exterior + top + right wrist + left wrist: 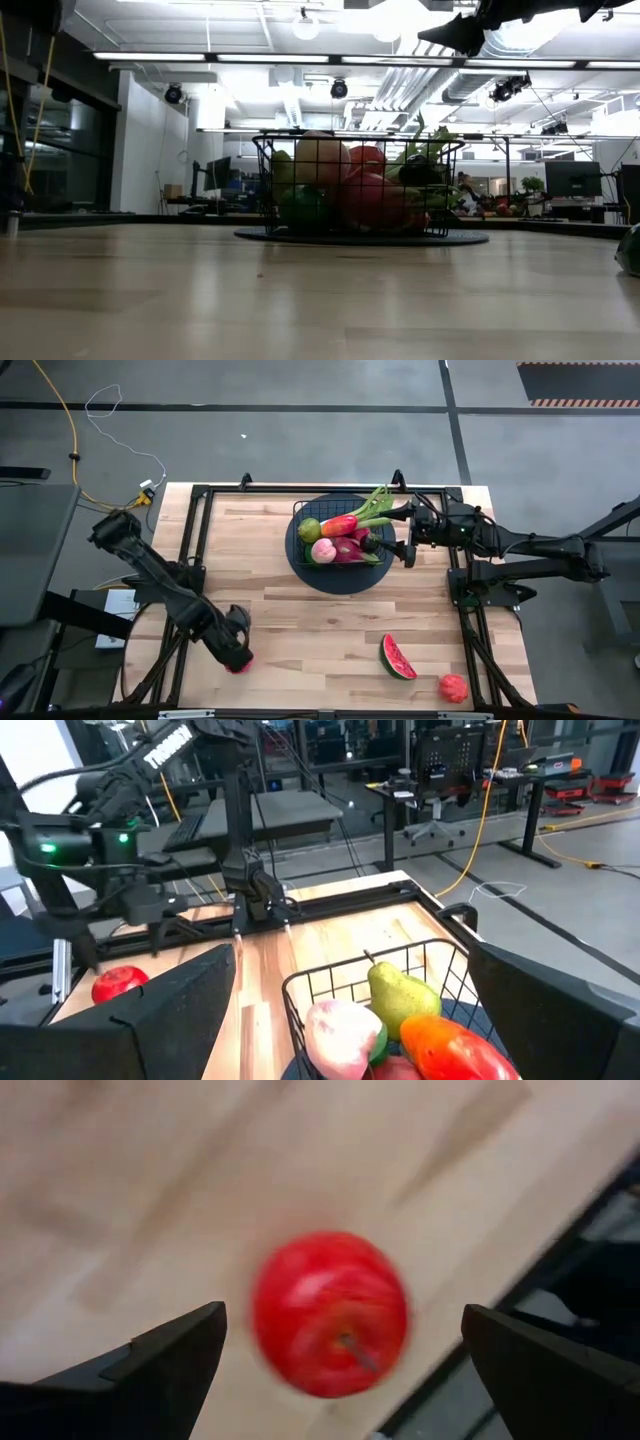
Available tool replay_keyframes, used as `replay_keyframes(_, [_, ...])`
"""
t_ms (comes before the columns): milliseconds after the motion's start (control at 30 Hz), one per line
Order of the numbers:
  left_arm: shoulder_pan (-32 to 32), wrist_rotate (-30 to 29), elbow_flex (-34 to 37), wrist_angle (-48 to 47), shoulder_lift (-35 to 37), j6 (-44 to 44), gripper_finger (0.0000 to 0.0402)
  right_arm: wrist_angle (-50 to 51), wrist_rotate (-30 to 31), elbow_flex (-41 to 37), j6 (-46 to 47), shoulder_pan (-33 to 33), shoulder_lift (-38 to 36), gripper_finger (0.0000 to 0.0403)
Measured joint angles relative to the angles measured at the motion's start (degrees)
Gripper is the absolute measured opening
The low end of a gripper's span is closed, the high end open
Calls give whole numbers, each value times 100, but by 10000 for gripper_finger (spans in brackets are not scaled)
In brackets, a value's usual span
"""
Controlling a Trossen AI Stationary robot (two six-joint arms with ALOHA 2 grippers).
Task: Build produce basket
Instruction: Put the apple into the wire basket
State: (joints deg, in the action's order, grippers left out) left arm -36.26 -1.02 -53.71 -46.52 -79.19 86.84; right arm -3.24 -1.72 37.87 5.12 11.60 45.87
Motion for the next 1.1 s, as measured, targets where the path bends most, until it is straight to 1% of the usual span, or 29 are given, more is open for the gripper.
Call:
replay_keyframes(100, [-47, 59, 0, 376, -217, 26, 392, 113, 0, 0, 0, 0, 0, 390])
replay_keyframes(300, [-67, 212, 0, 343, -647, 356, 392, 200, 0, 0, 44, 0, 0, 390])
replay_keyframes(500, [-134, 609, -1, 454, -1062, 33, 392, 293, 0, 0, 43, 1, -2, 390])
replay_keyframes(767, [-211, 683, -24, 480, -1356, -272, 392, 421, 0, 0, 44, 2, -2, 390])
replay_keyframes(867, [-211, 790, -18, 471, -1360, -402, 380, 428, 0, 0, 44, 2, -2, 390])
replay_keyframes(967, [-162, 1042, -11, 455, -1321, -811, 356, 430, 22, 0, 42, 2, -2, 390])
replay_keyframes(1100, [79, 1282, 31, 310, -1110, -1742, 330, 433, 299, 0, 40, 2, -2, 390])
